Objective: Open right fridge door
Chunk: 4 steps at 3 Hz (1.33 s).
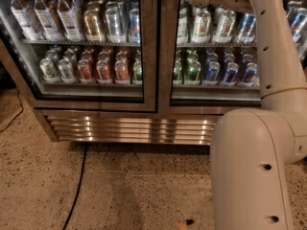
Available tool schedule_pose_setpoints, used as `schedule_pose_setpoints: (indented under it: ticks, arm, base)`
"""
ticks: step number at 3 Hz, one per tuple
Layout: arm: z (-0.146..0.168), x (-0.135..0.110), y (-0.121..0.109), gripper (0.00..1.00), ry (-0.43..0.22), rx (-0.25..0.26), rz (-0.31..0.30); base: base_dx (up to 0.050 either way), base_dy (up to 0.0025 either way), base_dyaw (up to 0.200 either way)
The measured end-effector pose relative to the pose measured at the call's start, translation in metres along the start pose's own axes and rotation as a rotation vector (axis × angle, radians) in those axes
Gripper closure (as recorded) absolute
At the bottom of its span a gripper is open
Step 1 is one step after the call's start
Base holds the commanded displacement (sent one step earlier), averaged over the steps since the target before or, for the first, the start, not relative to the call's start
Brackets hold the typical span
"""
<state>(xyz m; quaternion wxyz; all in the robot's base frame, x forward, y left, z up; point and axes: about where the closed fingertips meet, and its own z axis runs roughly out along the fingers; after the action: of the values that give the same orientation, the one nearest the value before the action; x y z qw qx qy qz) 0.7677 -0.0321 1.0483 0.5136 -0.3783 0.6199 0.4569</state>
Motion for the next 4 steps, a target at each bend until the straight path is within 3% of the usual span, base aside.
schedule_pose_setpoints:
  ticks: [1, 2, 4]
  arm:
    - [0.0002, 0.0, 0.0, 1.0, 0.0, 0.0, 0.0]
    - [0.0002, 0.0, 0.0, 1.0, 0.0, 0.0, 0.0]
    - [0.0002, 0.0, 0.0, 1.0, 0.0, 0.0, 0.0]
  base:
    - [-0.05, -0.00003, 0.0]
    - [0.0, 0.00003, 0.192]
    - [-0.05, -0.00012, 0.001]
